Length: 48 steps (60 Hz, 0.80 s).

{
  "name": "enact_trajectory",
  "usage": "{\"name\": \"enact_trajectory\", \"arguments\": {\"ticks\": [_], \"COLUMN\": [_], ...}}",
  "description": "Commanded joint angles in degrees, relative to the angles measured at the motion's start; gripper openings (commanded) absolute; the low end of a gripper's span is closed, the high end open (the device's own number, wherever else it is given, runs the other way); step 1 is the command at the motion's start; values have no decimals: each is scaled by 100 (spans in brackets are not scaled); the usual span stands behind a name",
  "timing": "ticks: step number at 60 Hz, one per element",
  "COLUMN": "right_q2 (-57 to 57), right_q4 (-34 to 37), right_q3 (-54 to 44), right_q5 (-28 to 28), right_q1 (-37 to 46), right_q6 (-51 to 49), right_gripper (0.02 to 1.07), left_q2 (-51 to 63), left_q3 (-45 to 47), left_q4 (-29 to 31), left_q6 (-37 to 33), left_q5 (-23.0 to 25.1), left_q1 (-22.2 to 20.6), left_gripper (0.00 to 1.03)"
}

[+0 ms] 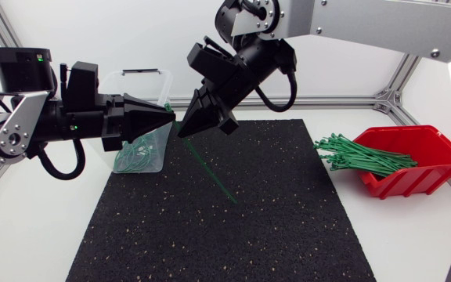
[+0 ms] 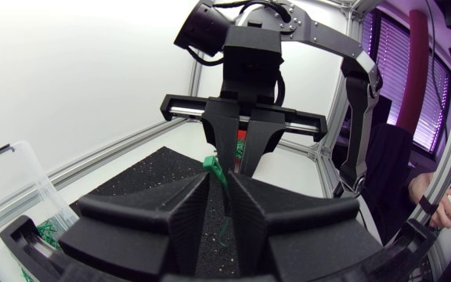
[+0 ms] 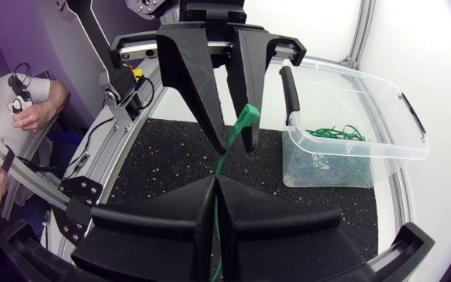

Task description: Take a green cable tie from the red box, thread the tail through the head to close it, then place it in the transparent bin on the left.

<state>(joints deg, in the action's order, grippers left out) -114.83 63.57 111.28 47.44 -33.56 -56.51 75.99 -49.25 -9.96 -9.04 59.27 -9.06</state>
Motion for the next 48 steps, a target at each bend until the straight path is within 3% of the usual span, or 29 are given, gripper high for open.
{"name": "enact_trajectory", "arguments": {"ticks": [1,19,48], "right_q2": [-163,-224,-418], "right_q4": [129,173,200], "right_q3": [157,271,535], "right_q5": [134,459,802], "right_q1": [43,192,315], "right_q6": [132,193,263], "right_gripper": [7,7,7], "left_q2": [92,312,549], "left_q3": [-84,-5,-93], "left_q4": [-191,-964,-1386], "left_q6": [306,1203,1633], "left_q5": [59,208,235], "left_q1": [62,106,53], "left_gripper": [23,23,22]}}
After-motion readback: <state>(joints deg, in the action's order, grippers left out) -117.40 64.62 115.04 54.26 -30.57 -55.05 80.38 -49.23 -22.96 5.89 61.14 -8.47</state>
